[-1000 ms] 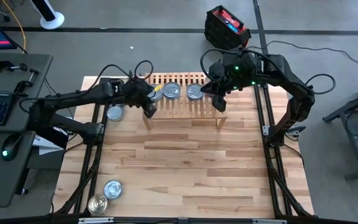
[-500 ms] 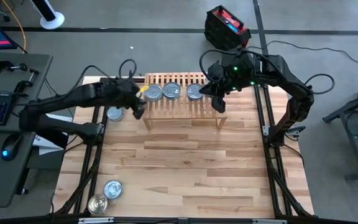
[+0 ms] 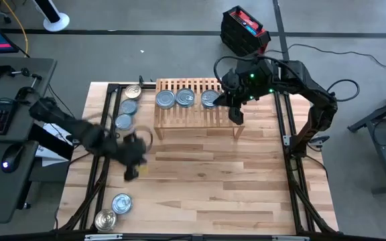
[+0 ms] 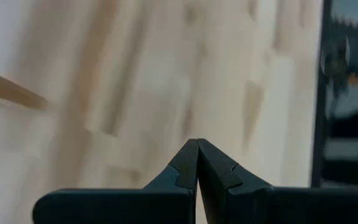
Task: Stack canned seafood by type on shelf
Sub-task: Stack the blue tuna can on the blue tuna can on the shelf
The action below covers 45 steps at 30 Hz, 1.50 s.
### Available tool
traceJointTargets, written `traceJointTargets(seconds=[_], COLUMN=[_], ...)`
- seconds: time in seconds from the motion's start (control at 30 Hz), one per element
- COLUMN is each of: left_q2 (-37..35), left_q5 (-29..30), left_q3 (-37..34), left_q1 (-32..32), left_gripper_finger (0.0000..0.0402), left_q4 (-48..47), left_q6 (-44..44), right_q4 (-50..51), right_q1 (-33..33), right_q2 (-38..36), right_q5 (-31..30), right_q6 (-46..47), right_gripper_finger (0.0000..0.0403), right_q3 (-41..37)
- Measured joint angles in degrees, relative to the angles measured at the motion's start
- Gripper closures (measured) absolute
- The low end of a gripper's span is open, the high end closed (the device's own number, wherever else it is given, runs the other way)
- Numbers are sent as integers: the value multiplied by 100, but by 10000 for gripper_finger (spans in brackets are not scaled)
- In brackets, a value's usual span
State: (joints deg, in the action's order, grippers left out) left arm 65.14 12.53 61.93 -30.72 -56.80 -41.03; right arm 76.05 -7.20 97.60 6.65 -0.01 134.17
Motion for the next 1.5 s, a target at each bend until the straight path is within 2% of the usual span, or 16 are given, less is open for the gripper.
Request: traceJointTargets(seconds=[0.1, 0.23, 0.37, 0.47, 0.53, 0.63, 0.83, 0.93, 1.07, 1.3, 1.5], left_q2=[467, 986, 1293, 1458, 1574, 1780, 2352, 2669, 3018, 3499, 3659], left_q5=[-72, -492, -950, -1200, -1295, -1313, -1493, -1824, -2030, -2079, -1990], left_q3=[0, -2, -2, -2, -2, -2, -2, -4, -4, 20, 24], left_q1=[-841, -1699, -2304, -2570, -2680, -2769, -2716, -2658, -2627, -2625, -2626], left_gripper_finger=[402, 402, 402, 402, 401, 402, 402, 402, 402, 402, 401], left_q4=[4, 12, 55, 50, 54, 144, 452, 413, 374, 185, 157], left_q6=[-758, -1915, -2961, -3544, -3769, -3825, -3570, -3557, -3584, -3712, -3827], right_q4=[77, 612, 1386, 1252, 1038, 383, -2744, -4158, -5271, -5036, -4979], right_q1=[164, 487, 972, 1444, 1787, 2340, 3343, 3702, 4233, 5180, 5542], right_q2=[47, 203, 497, 563, 485, 189, -819, -1203, -1457, -1297, -1208], right_q5=[282, 604, 716, 789, 906, 943, 1088, 775, -26, -1529, -2229], right_q6=[0, 0, -110, -136, -111, 201, 1659, 2868, 4383, 5924, 7007], right_gripper_finger=[403, 403, 403, 403, 403, 403, 403, 403, 403, 403, 403], right_q3=[0, 0, -2, -386, -952, -2266, -5474, -6721, -7506, -7364, -7307])
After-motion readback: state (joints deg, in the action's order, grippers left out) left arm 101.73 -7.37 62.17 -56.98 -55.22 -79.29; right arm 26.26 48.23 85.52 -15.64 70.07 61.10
